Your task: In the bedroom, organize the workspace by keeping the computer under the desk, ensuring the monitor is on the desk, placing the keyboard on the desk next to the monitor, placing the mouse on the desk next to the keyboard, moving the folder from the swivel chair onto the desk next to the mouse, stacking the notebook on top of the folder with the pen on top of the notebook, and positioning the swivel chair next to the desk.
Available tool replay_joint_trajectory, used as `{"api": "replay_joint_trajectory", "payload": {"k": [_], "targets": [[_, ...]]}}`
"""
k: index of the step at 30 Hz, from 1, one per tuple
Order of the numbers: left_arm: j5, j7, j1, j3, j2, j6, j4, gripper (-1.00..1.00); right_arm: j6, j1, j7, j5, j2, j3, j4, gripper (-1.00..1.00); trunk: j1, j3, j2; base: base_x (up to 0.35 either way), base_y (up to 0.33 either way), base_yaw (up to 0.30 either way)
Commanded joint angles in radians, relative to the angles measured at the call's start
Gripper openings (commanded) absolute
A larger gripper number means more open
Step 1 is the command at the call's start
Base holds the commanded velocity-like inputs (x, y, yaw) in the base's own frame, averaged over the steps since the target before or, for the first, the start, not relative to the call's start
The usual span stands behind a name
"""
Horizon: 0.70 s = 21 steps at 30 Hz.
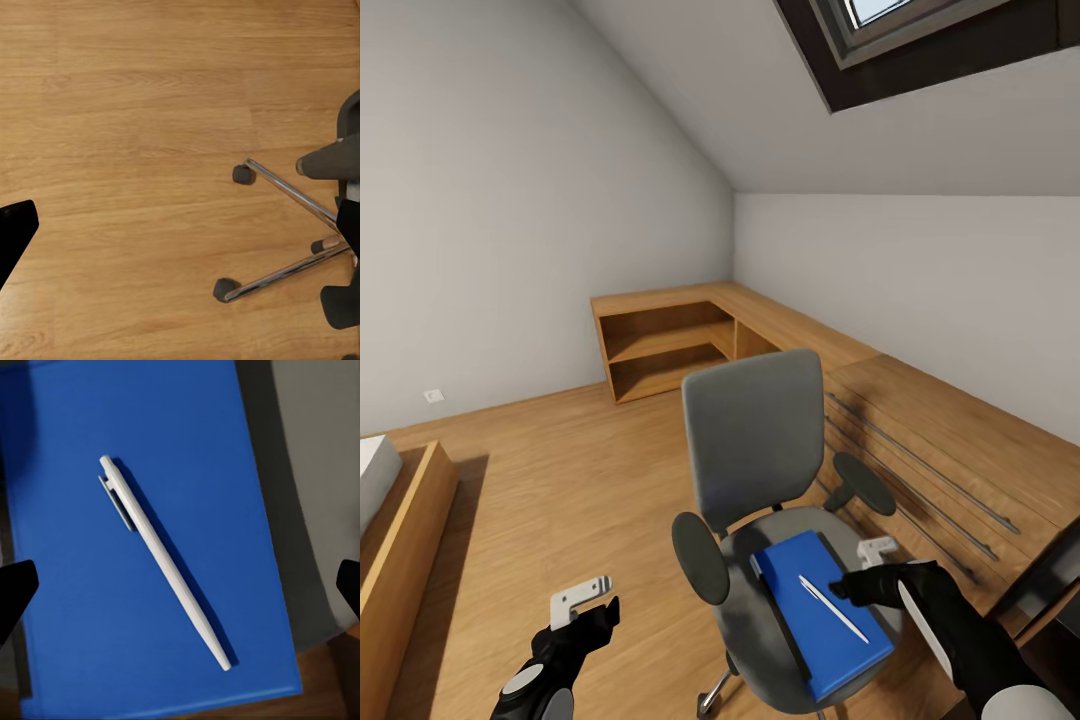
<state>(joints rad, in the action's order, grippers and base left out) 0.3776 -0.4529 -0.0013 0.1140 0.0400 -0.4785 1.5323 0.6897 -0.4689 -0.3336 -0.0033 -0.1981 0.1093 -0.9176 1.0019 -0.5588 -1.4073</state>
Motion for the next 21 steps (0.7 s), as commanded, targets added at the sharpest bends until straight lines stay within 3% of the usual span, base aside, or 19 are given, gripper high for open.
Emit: {"api": "replay_joint_trajectory", "payload": {"k": [1, 9, 21], "targets": [[0.01, -0.009, 0.0, 0.001, 0.0, -0.002, 0.002, 1.0, 0.007, 0.0, -0.006, 0.0, -0.001, 0.002, -0.001, 1.0, 0.0, -0.001, -0.001, 0.0, 0.0, 0.0], [0.01, -0.009, 0.0, 0.002, 0.0, -0.002, 0.002, 1.0, 0.035, -0.001, -0.06, 0.0, 0.001, 0.001, -0.024, 1.0, 0.0, -0.001, -0.001, 0.0, 0.0, 0.0], [0.01, -0.009, 0.0, 0.005, 0.0, -0.002, 0.002, 1.0, 0.031, -0.001, -0.067, -0.001, 0.003, 0.0, -0.05, 1.0, 0.046, -0.038, -0.085, 0.0, 0.0, 0.0]]}}
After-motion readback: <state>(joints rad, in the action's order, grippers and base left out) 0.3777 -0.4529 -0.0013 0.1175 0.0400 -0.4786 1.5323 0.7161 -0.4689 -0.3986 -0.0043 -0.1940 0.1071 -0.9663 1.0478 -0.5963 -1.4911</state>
